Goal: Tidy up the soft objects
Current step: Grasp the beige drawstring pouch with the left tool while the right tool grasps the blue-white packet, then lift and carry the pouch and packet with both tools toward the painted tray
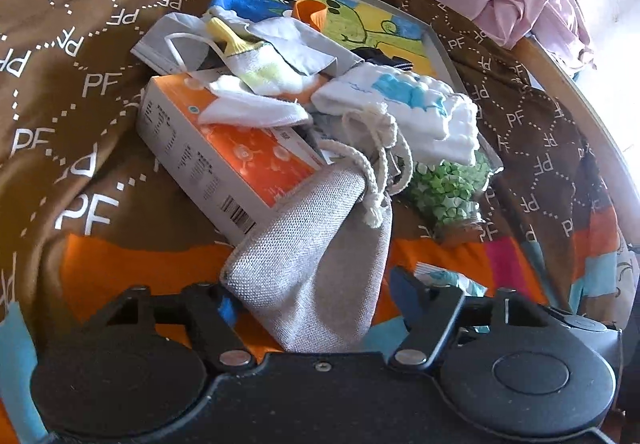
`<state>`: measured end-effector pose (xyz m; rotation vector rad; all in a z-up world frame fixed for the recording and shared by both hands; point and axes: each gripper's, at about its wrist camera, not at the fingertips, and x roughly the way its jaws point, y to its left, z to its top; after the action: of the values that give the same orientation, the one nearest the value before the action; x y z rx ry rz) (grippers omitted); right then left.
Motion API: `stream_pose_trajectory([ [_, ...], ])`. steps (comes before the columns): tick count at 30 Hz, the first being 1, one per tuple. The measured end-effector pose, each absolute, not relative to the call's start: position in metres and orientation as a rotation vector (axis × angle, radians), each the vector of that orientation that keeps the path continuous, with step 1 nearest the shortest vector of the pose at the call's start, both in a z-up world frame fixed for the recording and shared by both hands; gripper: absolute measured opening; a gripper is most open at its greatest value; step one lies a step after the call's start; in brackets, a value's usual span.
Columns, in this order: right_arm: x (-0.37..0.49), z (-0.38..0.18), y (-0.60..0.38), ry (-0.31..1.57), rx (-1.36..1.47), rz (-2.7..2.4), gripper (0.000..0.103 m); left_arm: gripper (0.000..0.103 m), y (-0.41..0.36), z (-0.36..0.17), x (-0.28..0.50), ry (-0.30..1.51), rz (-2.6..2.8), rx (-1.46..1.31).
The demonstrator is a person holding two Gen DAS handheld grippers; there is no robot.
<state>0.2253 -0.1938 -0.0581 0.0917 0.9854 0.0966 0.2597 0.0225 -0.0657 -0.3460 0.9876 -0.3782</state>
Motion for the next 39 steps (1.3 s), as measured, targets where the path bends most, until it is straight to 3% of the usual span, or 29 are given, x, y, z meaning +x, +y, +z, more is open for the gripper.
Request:
stream_pose_trajectory([
  [8, 0.228, -0.054, -0.190, 0.959, 0.090, 0.093, 0.059, 0.038, 0.028, -0.069, 0.261, 1.003, -0.367, -0.389],
  [16, 0.228, -0.054, -0.184, 0.952, 0.056, 0.103, 0.052, 0.018, 0.027, -0.067, 0.257, 1.019, -0.365, -0.382],
  [25, 0.224, -0.041, -0.187, 0.877, 0.058, 0.086, 0.048, 0.008, 0.016, -0.056, 0.248, 0.966, -0.389, -0.277],
  [39, 0.214, -0.016, -0.192, 0.727, 0.083, 0.083, 0.047, 0.005, 0.010, -0.033, 0.232, 0.819, -0.450, -0.252],
])
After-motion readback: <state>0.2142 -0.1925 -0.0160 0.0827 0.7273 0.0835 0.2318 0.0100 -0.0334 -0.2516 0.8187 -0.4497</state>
